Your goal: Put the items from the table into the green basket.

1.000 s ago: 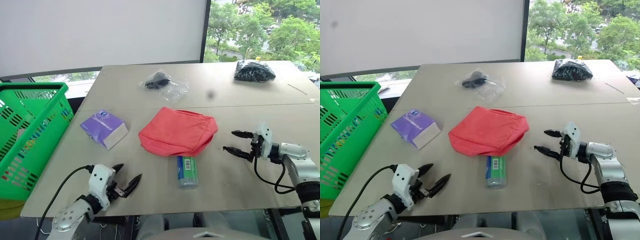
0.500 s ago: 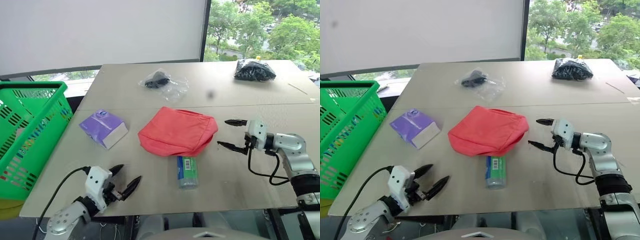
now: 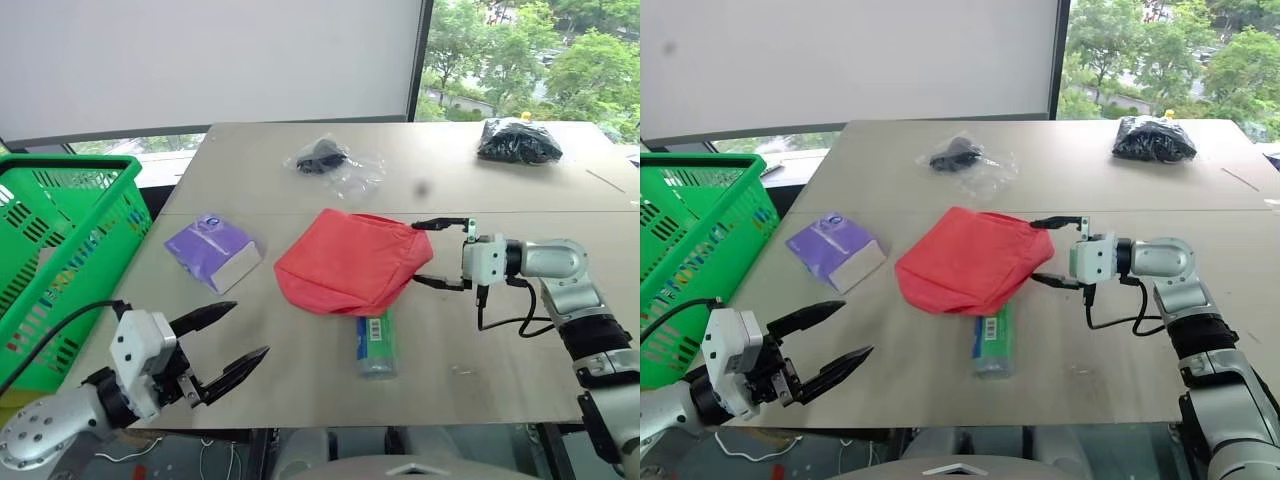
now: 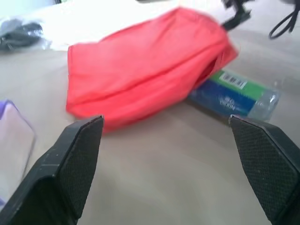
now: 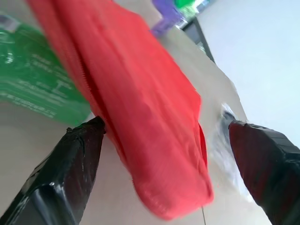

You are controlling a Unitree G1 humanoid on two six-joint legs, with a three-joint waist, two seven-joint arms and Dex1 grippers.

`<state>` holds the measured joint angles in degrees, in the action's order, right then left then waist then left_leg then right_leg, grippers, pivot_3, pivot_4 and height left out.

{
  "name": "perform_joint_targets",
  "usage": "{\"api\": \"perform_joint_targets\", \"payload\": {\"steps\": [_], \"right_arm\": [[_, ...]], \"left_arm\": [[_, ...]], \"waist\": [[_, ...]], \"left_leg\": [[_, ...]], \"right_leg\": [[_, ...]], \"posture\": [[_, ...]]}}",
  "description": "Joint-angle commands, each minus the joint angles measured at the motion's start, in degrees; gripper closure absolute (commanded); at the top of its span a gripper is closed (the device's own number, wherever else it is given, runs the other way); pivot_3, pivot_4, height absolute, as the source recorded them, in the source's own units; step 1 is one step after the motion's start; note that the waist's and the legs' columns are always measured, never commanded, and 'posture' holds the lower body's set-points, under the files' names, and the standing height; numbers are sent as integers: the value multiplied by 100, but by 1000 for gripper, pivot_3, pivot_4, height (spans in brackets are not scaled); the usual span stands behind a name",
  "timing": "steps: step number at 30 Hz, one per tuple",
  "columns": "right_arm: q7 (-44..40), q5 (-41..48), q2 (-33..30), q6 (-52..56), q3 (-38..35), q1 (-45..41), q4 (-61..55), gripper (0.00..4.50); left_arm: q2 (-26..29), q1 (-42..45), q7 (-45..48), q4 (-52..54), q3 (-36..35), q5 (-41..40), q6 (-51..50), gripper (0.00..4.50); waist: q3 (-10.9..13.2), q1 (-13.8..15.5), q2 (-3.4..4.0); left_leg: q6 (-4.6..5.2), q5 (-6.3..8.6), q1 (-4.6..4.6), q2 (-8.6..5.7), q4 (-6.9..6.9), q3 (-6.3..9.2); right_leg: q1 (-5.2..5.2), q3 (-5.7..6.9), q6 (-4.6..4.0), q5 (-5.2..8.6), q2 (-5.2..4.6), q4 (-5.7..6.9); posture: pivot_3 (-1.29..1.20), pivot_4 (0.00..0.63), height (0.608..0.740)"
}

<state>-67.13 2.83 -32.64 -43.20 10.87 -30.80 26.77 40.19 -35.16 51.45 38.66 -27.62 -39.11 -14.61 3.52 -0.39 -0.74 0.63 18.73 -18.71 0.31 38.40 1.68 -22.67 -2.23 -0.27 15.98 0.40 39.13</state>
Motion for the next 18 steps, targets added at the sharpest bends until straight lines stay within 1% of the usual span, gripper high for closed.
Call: {"api": "perform_joint_targets", "payload": {"steps": [1,3,4,6,7,8,9,10,11,15,18], "right_arm": [[174,-400,-61,-534,150,-256,462,244],[311,-571,-62,-721,210,-349,751,850],[360,-613,-60,-791,225,-388,856,1260],[409,-607,-49,-871,239,-441,1002,2256],[443,-633,-58,-939,243,-477,1086,2864],[479,-647,-62,-982,239,-507,1157,3304],[520,-661,-66,-1028,234,-535,1221,3647],[580,-689,-69,-1079,226,-568,1282,4138],[627,-693,-67,-1128,214,-603,1339,4398],[872,-680,-64,-1341,142,-726,1503,4398],[1384,-930,-170,-1816,-3,-840,1698,4398]], "left_arm": [[79,68,-58,292,-48,-72,-135,15],[67,147,-139,358,-32,-98,-230,0],[61,178,-169,388,-23,-104,-270,0],[54,220,-204,429,-11,-106,-330,0],[48,242,-235,458,-1,-110,-360,0],[42,263,-261,485,7,-113,-388,0],[33,282,-285,513,18,-113,-413,0],[25,301,-310,539,27,-119,-438,0],[24,322,-335,565,40,-127,-463,0],[27,438,-411,630,103,-156,-557,0],[26,532,-456,640,157,-146,-599,0]], "waist": [[1,7,1],[1,12,1],[1,16,1],[2,17,2],[2,15,2],[2,14,2],[2,15,2],[2,16,2],[1,19,3],[1,29,3],[1,34,3]], "left_leg": [[1,1,-1,0,0,0],[2,1,-2,0,0,-2],[3,1,-3,0,0,-1],[3,2,-3,1,-2,-1],[3,1,-3,1,-3,-1],[3,2,-2,2,-4,-2],[3,2,-2,2,-4,-2],[3,2,-2,2,-4,-2],[3,2,-3,2,-4,-2],[3,2,-3,2,-4,-2],[3,2,-3,2,-4,-3]], "right_leg": [[0,0,0,0,0,-4],[0,-1,0,0,-2,-7],[0,1,-1,-1,-2,-9],[0,1,-1,-1,-2,-11],[0,1,-1,-1,-1,-11],[0,1,-1,-1,-1,-11],[0,0,-1,-1,-2,-11],[0,1,-2,-1,-2,-12],[0,0,-2,-1,-2,-12],[0,1,-2,-1,-2,-12],[0,0,-1,-1,-2,-12]], "posture": [[65,32,740],[70,32,740],[75,31,740],[75,31,740],[77,31,740],[77,31,740],[78,29,740],[78,29,740],[79,28,740],[79,26,740],[79,26,740]]}}
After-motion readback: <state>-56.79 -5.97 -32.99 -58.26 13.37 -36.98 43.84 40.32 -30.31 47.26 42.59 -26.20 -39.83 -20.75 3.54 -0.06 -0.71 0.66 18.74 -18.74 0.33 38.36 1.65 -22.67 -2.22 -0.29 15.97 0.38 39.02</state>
